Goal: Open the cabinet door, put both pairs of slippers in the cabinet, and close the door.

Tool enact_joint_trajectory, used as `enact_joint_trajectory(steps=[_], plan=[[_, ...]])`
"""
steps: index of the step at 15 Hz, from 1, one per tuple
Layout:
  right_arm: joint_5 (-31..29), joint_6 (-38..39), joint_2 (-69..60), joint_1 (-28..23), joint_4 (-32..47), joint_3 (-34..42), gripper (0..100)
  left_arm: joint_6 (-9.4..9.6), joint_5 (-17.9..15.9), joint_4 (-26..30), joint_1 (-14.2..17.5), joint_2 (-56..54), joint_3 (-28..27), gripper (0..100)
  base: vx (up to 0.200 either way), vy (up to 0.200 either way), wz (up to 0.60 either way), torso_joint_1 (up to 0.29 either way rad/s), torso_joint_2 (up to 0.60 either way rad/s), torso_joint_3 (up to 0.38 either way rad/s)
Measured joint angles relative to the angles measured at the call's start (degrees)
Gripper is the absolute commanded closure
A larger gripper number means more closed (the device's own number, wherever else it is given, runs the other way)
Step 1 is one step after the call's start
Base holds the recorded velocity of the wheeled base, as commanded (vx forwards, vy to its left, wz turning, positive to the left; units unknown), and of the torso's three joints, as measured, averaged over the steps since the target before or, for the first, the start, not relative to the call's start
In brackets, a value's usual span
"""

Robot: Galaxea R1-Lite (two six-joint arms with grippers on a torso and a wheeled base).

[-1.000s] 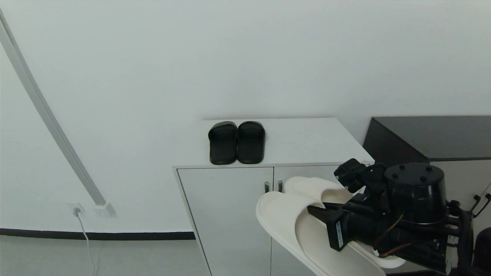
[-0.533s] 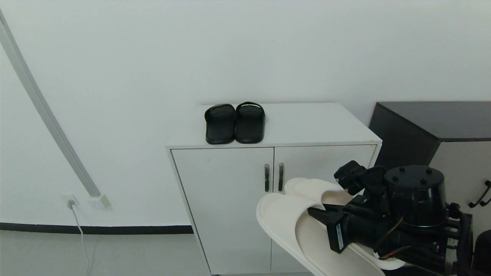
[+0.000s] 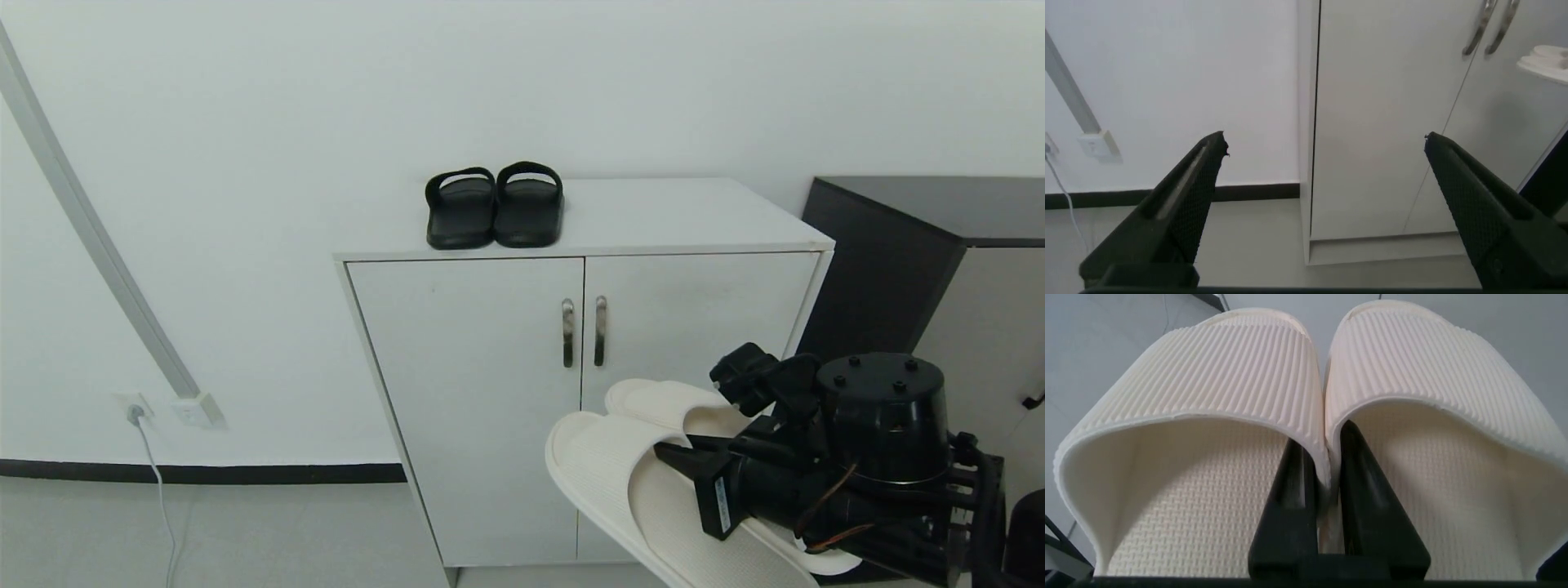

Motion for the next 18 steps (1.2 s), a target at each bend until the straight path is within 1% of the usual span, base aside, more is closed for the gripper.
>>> enact_joint_trajectory(steps=[5,10,18], plan=[[0.02,-0.02,0.04,0.0,0.0,0.13,100,0.0,0.02,0.0,0.0,0.0,0.0,0,0.0,0.0,0.0,-0.113,0.46,0.343],[0.09,-0.05,0.59,0.0,0.0,0.11,100,0.02,0.0,0.02,0.0,0.0,0.0,0,0.0,0.0,0.0,-0.041,0.43,0.372],[0.07,-0.05,1.17,0.0,-2.23,0.96,100,0.26,-0.07,-0.02,-0.02,0.4,0.0,0,0.0,0.0,0.0,-0.002,0.02,0.017]])
